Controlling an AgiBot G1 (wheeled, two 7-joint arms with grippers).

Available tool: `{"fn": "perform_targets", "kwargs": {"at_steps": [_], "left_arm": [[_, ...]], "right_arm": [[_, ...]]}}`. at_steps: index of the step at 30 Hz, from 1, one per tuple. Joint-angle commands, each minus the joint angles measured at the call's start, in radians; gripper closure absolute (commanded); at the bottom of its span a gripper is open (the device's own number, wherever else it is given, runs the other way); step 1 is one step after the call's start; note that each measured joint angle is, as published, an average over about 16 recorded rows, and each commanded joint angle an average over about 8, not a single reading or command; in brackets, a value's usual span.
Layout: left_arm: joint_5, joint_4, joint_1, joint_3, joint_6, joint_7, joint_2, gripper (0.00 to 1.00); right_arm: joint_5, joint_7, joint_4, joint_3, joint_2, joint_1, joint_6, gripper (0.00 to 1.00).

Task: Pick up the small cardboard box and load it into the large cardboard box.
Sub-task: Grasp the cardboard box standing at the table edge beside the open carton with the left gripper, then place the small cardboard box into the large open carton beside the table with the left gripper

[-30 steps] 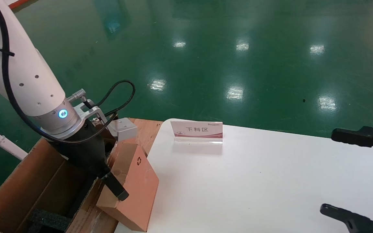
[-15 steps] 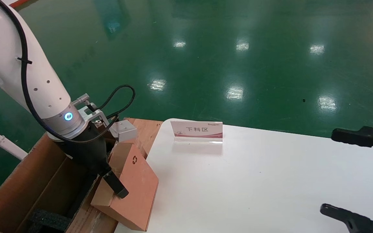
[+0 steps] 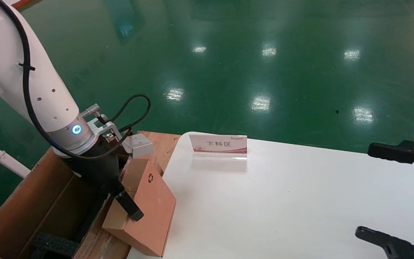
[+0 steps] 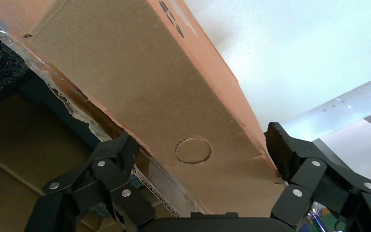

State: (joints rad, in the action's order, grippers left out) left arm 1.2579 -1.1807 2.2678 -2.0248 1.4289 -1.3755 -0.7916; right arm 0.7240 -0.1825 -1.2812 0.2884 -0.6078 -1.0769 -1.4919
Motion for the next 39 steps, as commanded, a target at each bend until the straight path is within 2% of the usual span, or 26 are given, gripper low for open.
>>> {"fn": "perform_targets", "kwargs": {"at_steps": [1, 26, 31, 39], "left_arm": [[0.000, -0.002, 0.001, 0.000, 0.001, -0.002, 0.000, 1.00], [-0.001, -0.008, 0.015, 0.004, 0.007, -0.007, 0.000, 1.00], [-0.004, -0.029, 0.110, 0.031, 0.043, -0.010, 0.022, 1.00], [-0.010, -0.055, 0.396, 0.111, 0.133, -0.007, 0.075, 1.00]], "right_arm": [[0.000, 0.000, 0.000, 0.000, 0.000, 0.000, 0.000, 1.00], [0.000, 0.000, 0.000, 0.000, 0.000, 0.000, 0.000, 1.00], [0.000, 0.000, 0.000, 0.000, 0.000, 0.000, 0.000, 1.00], [0.000, 0.001, 0.001, 0.001, 0.000, -0.001, 0.000, 1.00]]}}
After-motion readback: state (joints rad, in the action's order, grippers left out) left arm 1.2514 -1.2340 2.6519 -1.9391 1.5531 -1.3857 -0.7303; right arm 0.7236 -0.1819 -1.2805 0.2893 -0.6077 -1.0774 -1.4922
